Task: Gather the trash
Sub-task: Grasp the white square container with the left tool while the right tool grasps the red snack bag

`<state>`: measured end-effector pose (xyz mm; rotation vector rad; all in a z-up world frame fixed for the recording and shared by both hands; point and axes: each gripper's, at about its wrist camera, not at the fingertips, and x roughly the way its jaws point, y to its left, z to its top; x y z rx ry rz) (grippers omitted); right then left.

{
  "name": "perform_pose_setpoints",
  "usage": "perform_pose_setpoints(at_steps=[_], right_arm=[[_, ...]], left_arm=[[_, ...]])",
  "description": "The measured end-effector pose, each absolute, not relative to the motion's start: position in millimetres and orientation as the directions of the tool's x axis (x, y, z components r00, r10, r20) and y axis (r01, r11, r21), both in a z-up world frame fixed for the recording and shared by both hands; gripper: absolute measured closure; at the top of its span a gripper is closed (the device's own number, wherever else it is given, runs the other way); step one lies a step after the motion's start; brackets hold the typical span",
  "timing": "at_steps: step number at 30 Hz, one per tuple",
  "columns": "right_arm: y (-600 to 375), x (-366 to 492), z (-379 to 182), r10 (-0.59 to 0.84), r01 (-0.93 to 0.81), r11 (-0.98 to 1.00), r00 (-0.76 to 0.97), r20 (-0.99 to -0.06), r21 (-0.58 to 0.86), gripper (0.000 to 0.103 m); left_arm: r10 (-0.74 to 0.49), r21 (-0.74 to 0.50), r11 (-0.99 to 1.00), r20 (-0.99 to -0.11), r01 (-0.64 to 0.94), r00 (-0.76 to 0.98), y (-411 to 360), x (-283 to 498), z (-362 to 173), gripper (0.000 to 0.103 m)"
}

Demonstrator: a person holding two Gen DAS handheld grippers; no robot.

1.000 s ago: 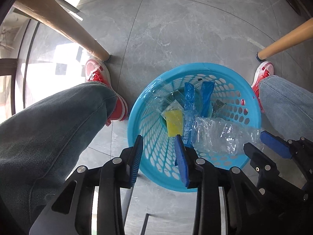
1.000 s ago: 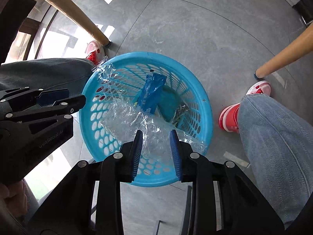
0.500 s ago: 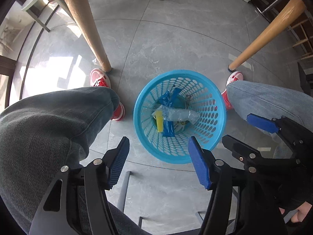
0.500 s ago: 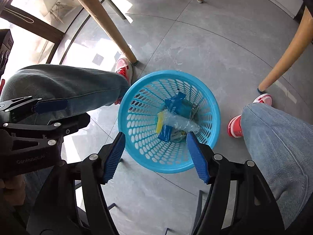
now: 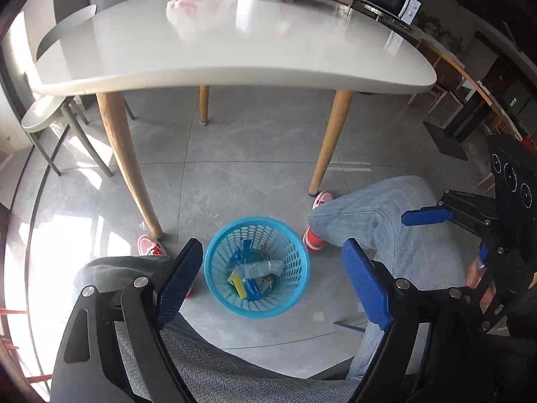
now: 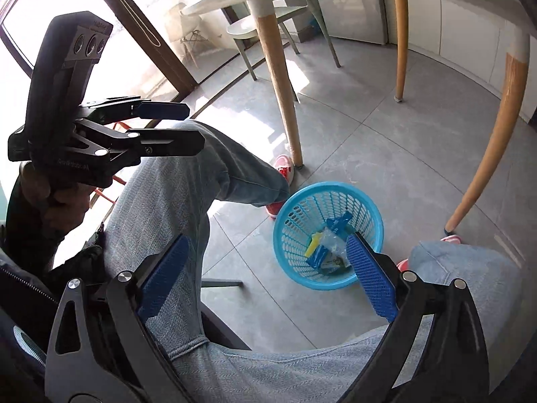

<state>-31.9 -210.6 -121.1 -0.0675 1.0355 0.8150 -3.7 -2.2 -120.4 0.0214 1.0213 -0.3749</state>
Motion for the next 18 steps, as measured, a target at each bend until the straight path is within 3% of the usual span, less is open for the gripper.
perform_pose_setpoints(at_steps=[4,9,15,18], right_arm=[[-230,-20,-64,0.558,-0.623,0.743,0.378,-0.739,0.242,0.011],[-243,17,-17,0.480,-0.535,0.830,0.539,-0.692,0.159,0.010],[-269,119,2,0.359,-0.352,0.923,0.635,-0.684,0.157,0.010],[-273,175,1,0.332,-0.305,0.938,0.656,-0.678,0.164,0.010]], left_arm=[[-0.282,-0.103,0.938,-0.781,0.331,0.557,-8,15,-76,0.014],[-0.192,-0.059,0.971,-0.768,0.230,0.611,-10,63,-41,0.014],[-0.098,-0.027,0.992,-0.767,0.121,0.634,-18,142,-21,0.010],[-0.129,-0.066,0.990,-0.769,0.122,0.627,-23,182,-15,0.010]])
